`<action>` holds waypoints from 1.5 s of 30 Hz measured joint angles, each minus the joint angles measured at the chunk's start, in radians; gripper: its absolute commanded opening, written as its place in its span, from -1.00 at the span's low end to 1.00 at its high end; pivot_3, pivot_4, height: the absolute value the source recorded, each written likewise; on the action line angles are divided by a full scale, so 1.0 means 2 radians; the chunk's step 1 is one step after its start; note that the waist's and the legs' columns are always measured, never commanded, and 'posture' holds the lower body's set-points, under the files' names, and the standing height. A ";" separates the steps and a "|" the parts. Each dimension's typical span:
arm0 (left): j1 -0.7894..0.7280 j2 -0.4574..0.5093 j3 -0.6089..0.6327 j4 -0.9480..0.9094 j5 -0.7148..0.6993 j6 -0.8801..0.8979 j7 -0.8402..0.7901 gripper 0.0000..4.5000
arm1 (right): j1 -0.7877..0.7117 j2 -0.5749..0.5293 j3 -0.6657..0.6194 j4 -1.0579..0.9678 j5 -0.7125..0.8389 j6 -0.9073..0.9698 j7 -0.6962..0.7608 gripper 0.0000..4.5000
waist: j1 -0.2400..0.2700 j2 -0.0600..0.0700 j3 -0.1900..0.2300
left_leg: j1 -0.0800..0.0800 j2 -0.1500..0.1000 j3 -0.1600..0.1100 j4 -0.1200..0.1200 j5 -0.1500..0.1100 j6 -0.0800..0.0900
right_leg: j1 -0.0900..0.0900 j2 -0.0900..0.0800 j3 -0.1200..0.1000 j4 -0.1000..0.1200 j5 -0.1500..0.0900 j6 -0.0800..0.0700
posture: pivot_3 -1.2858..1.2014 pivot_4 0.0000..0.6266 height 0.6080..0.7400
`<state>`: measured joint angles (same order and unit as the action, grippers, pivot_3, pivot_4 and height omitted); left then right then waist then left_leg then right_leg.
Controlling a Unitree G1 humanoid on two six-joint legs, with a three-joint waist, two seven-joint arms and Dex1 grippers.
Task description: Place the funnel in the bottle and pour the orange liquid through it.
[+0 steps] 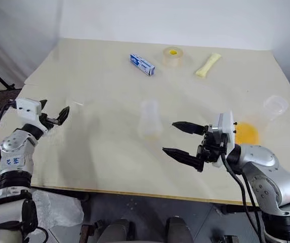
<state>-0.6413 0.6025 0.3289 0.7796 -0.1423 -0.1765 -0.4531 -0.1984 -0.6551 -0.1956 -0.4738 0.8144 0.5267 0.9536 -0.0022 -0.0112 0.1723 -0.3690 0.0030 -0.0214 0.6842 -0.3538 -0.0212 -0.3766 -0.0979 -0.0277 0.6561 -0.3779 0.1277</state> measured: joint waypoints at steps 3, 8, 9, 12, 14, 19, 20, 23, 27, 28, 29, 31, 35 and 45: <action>-0.042 0.005 -0.013 0.065 0.015 -0.026 0.003 0.97 | 0.006 0.000 -0.006 0.000 0.000 -0.010 0.001 1.00 | -0.001 0.000 0.000 | 0.000 -0.001 0.000 0.000 0.000 0.000 | 0.000 0.000 -0.001 0.000 0.000 0.000 | 0.03 -0.52 1.00; -0.090 0.008 -0.029 0.147 0.032 -0.054 0.015 0.97 | 0.005 0.000 -0.006 0.001 -0.001 -0.017 -0.002 1.00 | -0.001 0.000 0.000 | 0.000 -0.002 0.000 0.000 0.000 0.000 | 0.000 -0.002 -0.006 0.001 0.000 0.000 | 0.03 -0.52 1.00; -0.097 0.008 -0.032 0.161 0.035 -0.055 0.021 0.97 | 0.005 0.000 -0.006 0.001 -0.001 -0.020 -0.004 1.00 | -0.001 0.000 0.000 | 0.000 -0.002 0.000 0.000 0.000 0.000 | 0.000 -0.002 -0.007 0.001 0.000 0.000 | 0.03 -0.52 1.00; -0.110 0.008 -0.037 0.186 0.038 -0.054 0.028 0.71 | 0.005 0.000 -0.005 0.002 -0.002 -0.023 -0.008 1.00 | 0.000 -0.001 0.000 | 0.000 -0.002 0.000 0.000 0.000 0.000 | 0.000 -0.004 -0.010 0.001 0.000 0.000 | 0.03 -0.52 1.00; -0.117 0.008 -0.037 0.194 0.038 -0.047 0.032 0.45 | 0.005 0.000 -0.005 0.002 -0.006 -0.024 -0.014 1.00 | 0.000 -0.001 0.000 | 0.000 -0.003 0.000 0.000 0.000 0.000 | 0.000 -0.005 -0.012 0.001 0.000 0.000 | 0.03 -0.52 1.00; -0.123 0.011 -0.037 0.204 0.037 -0.033 0.033 -0.28 | 0.003 0.000 -0.004 0.004 -0.013 -0.030 -0.021 1.00 | -0.001 -0.001 0.001 | 0.000 -0.004 0.000 0.000 0.000 0.001 | 0.000 -0.007 -0.016 0.002 0.000 0.000 | 0.03 -0.52 1.00; -0.123 0.012 -0.037 0.205 0.037 -0.032 0.032 -0.41 | 0.002 0.000 -0.004 0.005 -0.014 -0.031 -0.022 1.00 | -0.001 -0.001 0.001 | 0.000 -0.004 0.000 0.000 0.000 0.001 | 0.000 -0.007 -0.016 0.002 0.000 0.000 | 0.03 -0.52 1.00; -0.124 0.015 -0.037 0.207 0.036 -0.027 0.028 -0.81 | -0.006 0.000 -0.003 0.009 -0.018 -0.034 -0.022 1.00 | -0.001 -0.001 0.001 | 0.000 -0.004 0.000 0.000 0.000 0.001 | 0.000 -0.008 -0.018 0.002 0.000 0.000 | 0.03 -0.52 1.00; -0.129 0.016 -0.037 0.208 0.035 -0.022 0.022 -0.99 | -0.014 0.001 -0.001 0.025 -0.025 -0.037 -0.019 1.00 | -0.001 -0.001 0.001 | 0.000 -0.004 0.000 0.000 0.000 0.001 | 0.000 -0.008 -0.018 0.002 0.000 0.000 | 0.03 -0.52 1.00; -0.129 0.016 -0.037 0.208 0.035 -0.021 0.022 -0.99 | -0.015 0.001 0.000 0.028 -0.027 -0.039 -0.017 1.00 | -0.001 -0.001 0.001 | 0.000 -0.004 0.000 0.000 0.000 0.001 | 0.000 -0.008 -0.018 0.002 0.000 0.000 | 0.03 -0.52 1.00; -0.130 0.016 -0.037 0.208 0.035 -0.021 0.022 -0.99 | -0.017 0.001 0.001 0.030 -0.030 -0.043 -0.015 1.00 | -0.001 -0.001 0.001 | 0.000 -0.004 0.000 0.000 0.000 0.001 | 0.000 -0.008 -0.019 0.002 0.000 0.000 | 0.03 -0.52 1.00; -0.130 0.016 -0.037 0.208 0.035 -0.020 0.021 -0.99 | -0.019 0.001 0.003 0.035 -0.034 -0.046 -0.012 1.00 | -0.001 -0.001 0.001 | 0.000 -0.004 0.000 0.000 0.000 0.001 | 0.000 -0.008 -0.019 0.002 0.000 0.000 | 0.03 -0.52 1.00; -0.130 0.021 -0.037 0.207 0.034 -0.015 0.012 -0.99 | -0.024 0.001 0.009 0.045 -0.041 -0.049 -0.009 1.00 | -0.001 -0.001 0.001 | 0.000 -0.004 0.000 0.000 0.000 0.001 | 0.000 -0.008 -0.019 0.002 0.000 0.000 | 0.03 -0.52 1.00; -0.101 0.019 -0.036 -0.073 -0.061 0.167 -0.102 -0.99 | -0.030 0.001 0.010 0.064 -0.049 -0.064 -0.005 1.00 | -0.001 -0.002 0.001 | -0.001 -0.003 -0.001 0.001 0.000 0.001 | 0.000 -0.009 -0.019 0.002 0.000 0.000 | 0.03 -0.52 1.00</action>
<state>-0.8438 0.6413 0.2566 0.6344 -0.2651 0.1576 -0.6579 -0.2586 -0.6531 -0.1755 -0.3466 0.7156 0.3987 0.9444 -0.0051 -0.0153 0.1749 -0.3701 -0.0021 -0.0229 0.6858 -0.3529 -0.0197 -0.3758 -0.1155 -0.0651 0.6594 -0.3775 0.1280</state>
